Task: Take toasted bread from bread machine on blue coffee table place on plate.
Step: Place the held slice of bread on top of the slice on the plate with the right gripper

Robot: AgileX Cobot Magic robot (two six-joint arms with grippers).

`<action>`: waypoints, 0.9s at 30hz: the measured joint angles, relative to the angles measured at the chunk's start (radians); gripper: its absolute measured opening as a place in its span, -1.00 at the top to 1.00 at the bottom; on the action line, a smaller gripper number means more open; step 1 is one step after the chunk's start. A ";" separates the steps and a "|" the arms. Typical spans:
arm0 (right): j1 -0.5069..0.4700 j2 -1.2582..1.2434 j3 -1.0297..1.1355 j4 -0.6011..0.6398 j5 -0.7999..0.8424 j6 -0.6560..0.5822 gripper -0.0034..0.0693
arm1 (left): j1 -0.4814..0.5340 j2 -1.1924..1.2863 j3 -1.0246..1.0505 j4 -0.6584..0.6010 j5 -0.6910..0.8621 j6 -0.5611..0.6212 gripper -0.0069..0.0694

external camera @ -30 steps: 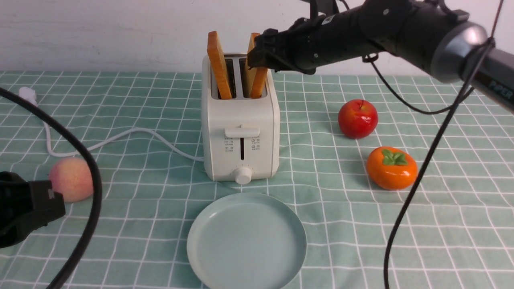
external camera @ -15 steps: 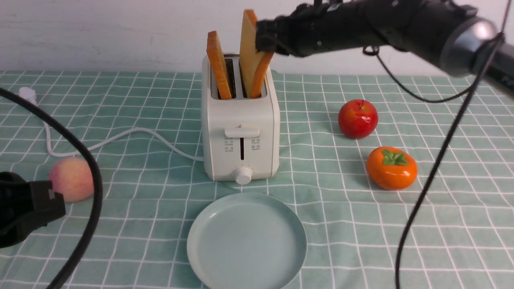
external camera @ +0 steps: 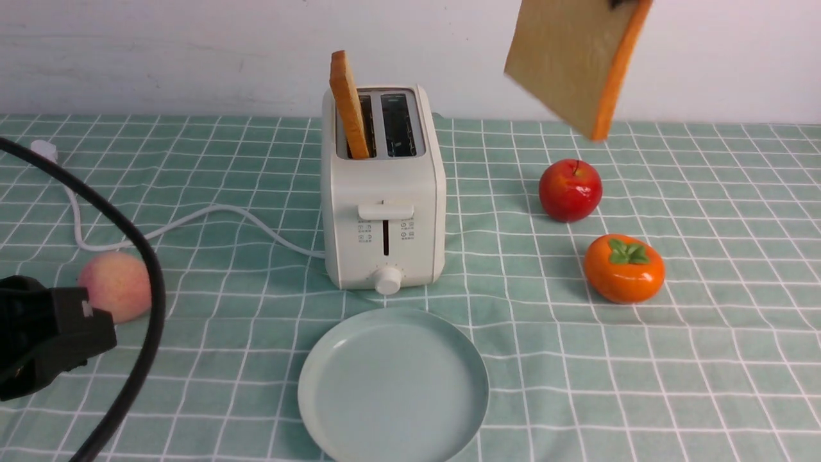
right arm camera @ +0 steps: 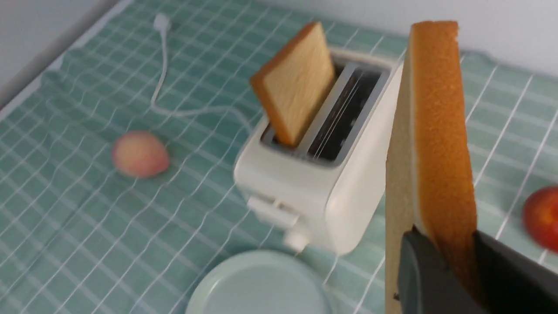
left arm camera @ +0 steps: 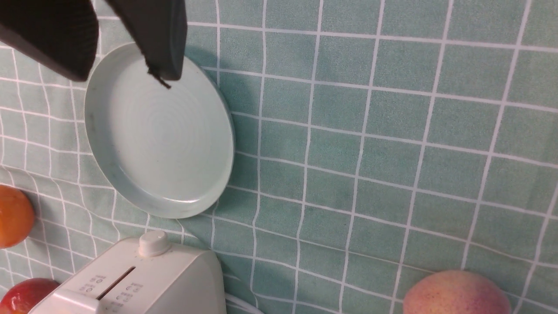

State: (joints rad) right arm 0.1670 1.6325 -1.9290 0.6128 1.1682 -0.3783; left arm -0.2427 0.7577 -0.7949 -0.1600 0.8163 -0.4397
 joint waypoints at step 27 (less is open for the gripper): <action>0.337 0.097 1.028 1.101 -0.626 -0.759 0.54 | -0.001 0.002 0.000 -0.033 0.004 -0.008 0.20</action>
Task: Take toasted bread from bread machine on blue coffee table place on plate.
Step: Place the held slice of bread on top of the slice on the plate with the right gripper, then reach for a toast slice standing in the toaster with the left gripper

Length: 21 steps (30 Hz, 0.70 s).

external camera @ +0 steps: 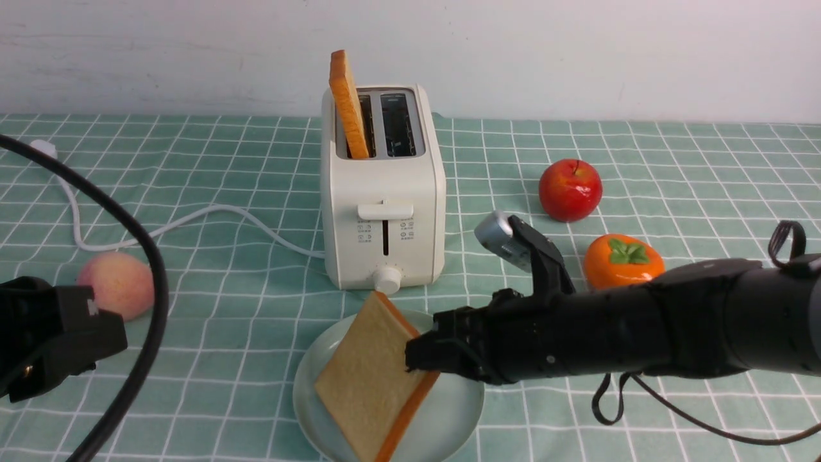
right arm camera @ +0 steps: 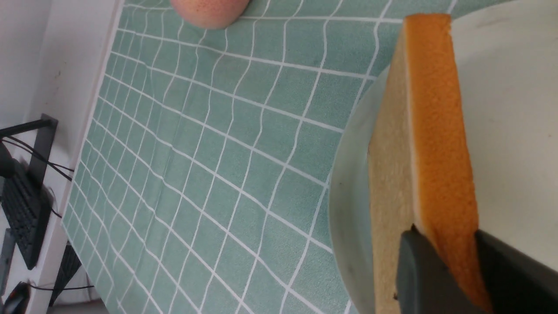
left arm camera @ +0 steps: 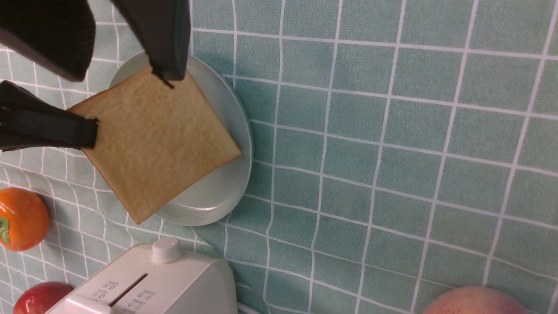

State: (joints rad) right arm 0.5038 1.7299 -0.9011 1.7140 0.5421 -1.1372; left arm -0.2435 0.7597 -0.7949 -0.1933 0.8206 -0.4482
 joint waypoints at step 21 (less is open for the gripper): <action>-0.205 -0.345 -0.192 -0.778 0.234 0.353 -0.65 | 0.000 0.045 -0.020 -0.558 -0.127 0.495 0.19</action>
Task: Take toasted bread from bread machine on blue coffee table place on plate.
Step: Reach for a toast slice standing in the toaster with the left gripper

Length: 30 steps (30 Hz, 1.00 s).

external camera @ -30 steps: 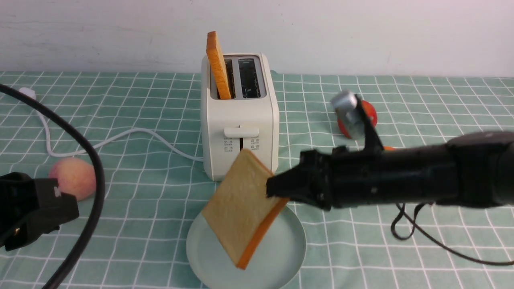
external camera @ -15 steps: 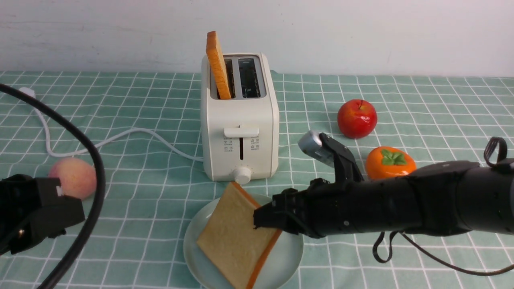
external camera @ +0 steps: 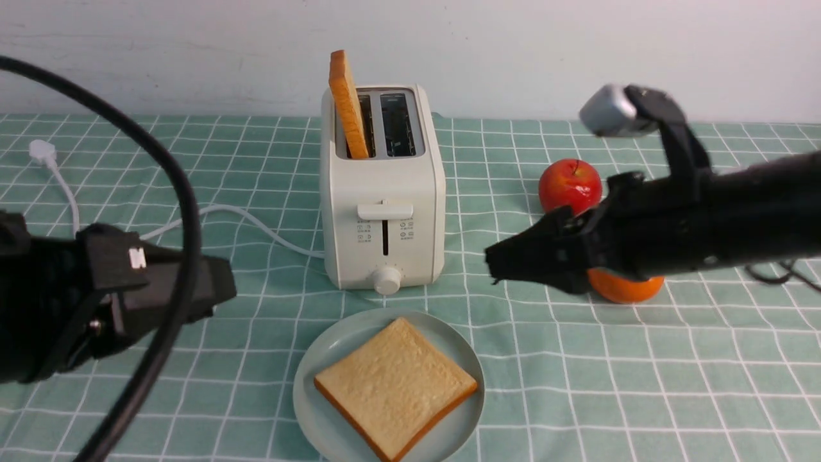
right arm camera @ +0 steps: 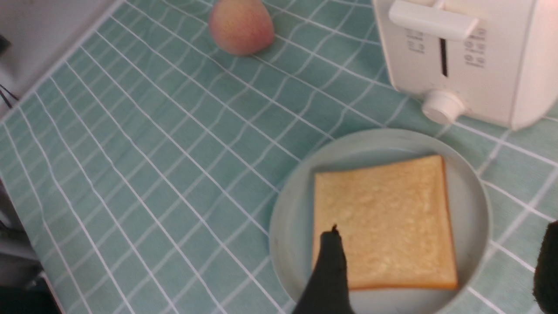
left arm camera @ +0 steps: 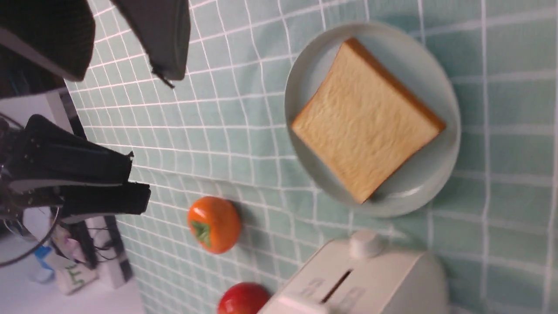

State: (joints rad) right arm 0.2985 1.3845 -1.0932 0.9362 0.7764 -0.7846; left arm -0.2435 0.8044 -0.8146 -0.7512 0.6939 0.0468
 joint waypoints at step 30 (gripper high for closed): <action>-0.014 -0.171 -0.151 -0.398 0.326 0.462 -0.31 | -0.103 1.113 -1.167 0.822 0.054 -0.590 -0.54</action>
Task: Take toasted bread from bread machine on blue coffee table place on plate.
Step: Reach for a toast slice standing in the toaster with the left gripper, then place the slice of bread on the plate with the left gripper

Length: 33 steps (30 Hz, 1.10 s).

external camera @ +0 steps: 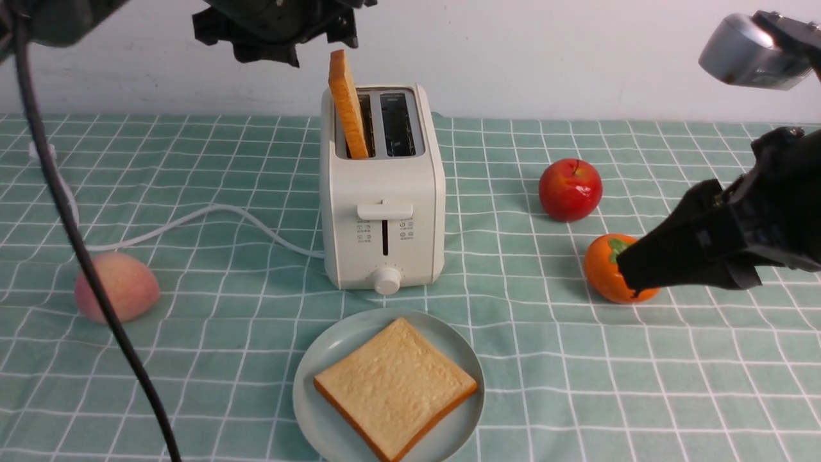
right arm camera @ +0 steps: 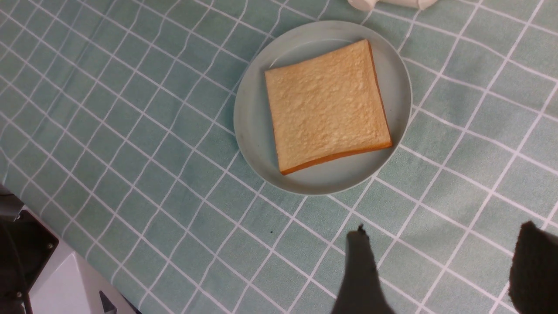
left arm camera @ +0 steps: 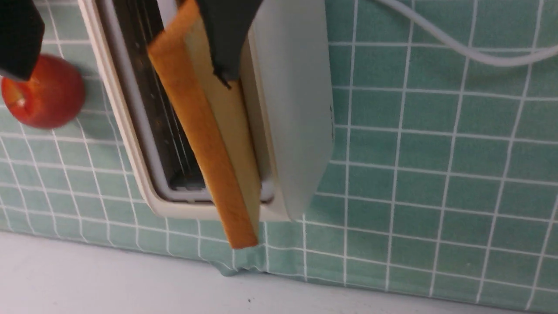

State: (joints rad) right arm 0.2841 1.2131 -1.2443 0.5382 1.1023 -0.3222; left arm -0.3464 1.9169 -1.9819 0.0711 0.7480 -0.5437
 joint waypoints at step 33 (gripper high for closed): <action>0.000 0.000 0.000 -0.064 0.018 -0.002 -0.31 | 0.000 -0.443 0.127 -0.105 0.228 0.315 0.66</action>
State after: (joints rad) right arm 0.2841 1.2131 -1.2443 0.4744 1.1207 -0.3241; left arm -0.3464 1.4742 -1.8549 -0.0337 0.9757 -0.2289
